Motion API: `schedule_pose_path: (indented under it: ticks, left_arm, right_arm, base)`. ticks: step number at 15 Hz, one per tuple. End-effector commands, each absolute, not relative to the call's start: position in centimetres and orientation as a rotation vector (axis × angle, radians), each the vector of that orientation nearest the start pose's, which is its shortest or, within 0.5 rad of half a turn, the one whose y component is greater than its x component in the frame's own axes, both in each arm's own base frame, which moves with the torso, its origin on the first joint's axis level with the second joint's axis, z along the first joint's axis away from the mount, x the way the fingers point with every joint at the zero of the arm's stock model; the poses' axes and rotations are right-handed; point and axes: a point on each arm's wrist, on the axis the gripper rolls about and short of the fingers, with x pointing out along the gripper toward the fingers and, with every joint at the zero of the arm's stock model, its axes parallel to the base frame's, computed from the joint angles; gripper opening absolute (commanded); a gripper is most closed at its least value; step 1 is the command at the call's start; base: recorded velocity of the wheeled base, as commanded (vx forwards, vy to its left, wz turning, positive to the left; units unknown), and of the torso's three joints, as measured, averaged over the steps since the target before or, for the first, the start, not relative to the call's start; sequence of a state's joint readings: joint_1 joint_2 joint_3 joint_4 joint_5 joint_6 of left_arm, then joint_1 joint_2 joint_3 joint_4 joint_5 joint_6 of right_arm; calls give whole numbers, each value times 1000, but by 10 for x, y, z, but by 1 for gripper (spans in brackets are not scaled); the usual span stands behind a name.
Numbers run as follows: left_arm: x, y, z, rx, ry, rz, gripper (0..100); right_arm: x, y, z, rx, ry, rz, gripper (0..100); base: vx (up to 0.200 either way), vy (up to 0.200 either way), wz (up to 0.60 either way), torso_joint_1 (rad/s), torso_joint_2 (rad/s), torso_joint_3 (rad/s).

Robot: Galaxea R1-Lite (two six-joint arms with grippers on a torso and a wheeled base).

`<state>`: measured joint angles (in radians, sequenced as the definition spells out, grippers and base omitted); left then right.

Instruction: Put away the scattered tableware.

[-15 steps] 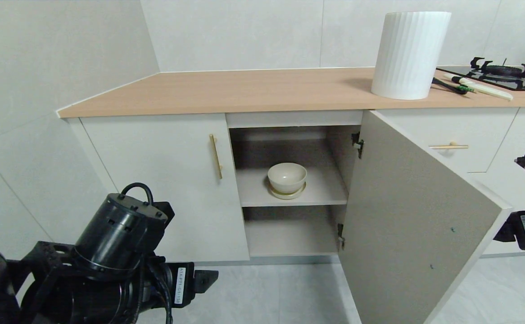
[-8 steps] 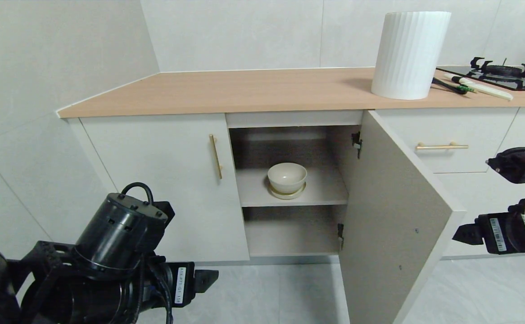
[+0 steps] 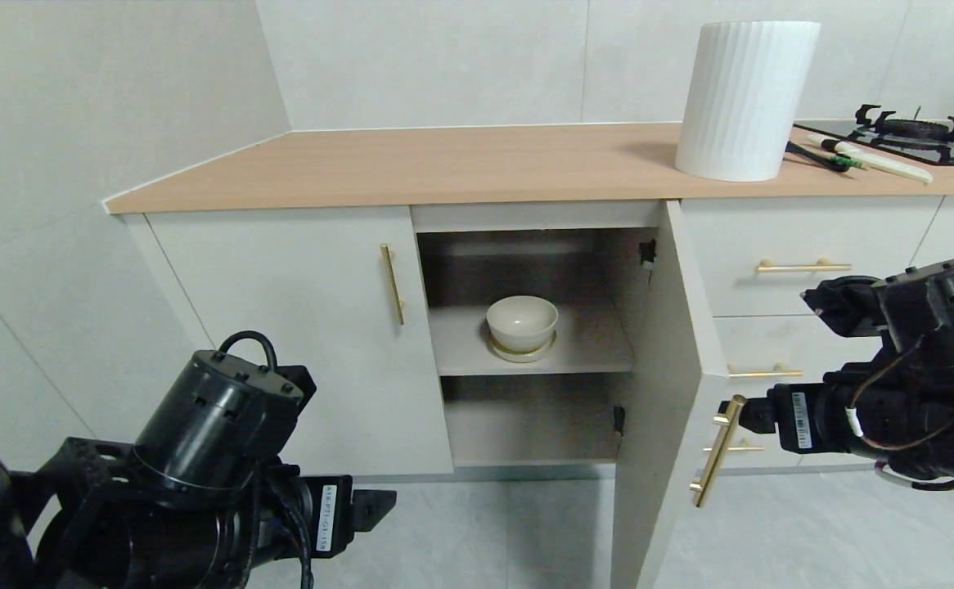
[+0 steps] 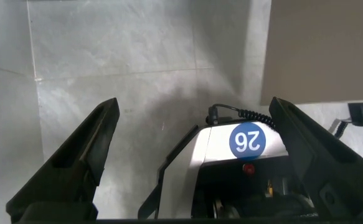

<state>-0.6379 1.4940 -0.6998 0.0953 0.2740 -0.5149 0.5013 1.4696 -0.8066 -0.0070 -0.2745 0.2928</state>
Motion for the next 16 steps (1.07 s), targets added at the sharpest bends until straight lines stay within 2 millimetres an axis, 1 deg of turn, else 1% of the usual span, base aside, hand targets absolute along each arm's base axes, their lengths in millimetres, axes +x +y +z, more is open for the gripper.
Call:
schedule_pose_path:
  ticks: [1, 3, 4, 5, 6, 7, 9, 11, 12, 14, 16]
  left_arm:
    - [178, -124, 150, -92, 852, -124, 100]
    - [177, -124, 152, -95, 844, -128, 100]
    - [177, -124, 153, -101, 832, -130, 100]
    - [177, -123, 155, -108, 822, -135, 100]
    - [175, -122, 159, -121, 802, -140, 100]
    - [173, -120, 163, -128, 786, -145, 100]
    - [169, -116, 170, -130, 759, -157, 100]
    - [167, -115, 173, -132, 743, -162, 100]
    - [167, -115, 174, -132, 739, -160, 100]
    - [168, -116, 172, -125, 743, -149, 100]
    - [169, -116, 171, -128, 733, -148, 100]
  right_arm:
    - [217, 122, 172, 28, 657, 152, 100]
    - [225, 136, 167, 35, 646, 205, 100]
    - [230, 144, 168, 46, 642, 268, 100]
    - [234, 149, 168, 50, 649, 303, 100]
    - [245, 158, 168, 49, 653, 354, 100]
    - [256, 165, 165, 28, 661, 378, 100]
    - [274, 177, 160, 14, 656, 383, 100]
    - [280, 182, 156, 27, 660, 382, 100]
    - [289, 187, 146, 31, 659, 381, 100]
    - [302, 195, 136, 107, 607, 371, 100]
    - [309, 200, 130, 157, 582, 362, 100]
  base:
    - [0, 0, 0, 0, 0, 0]
    - [0, 0, 0, 0, 0, 0]
    - [0, 0, 0, 0, 0, 0]
    - [0, 0, 0, 0, 0, 0]
    - [0, 0, 0, 0, 0, 0]
    - [0, 0, 0, 0, 0, 0]
    - [0, 0, 0, 0, 0, 0]
    - [0, 0, 0, 0, 0, 0]
    - [0, 0, 0, 0, 0, 0]
    - [0, 0, 0, 0, 0, 0]
    - [0, 0, 0, 0, 0, 0]
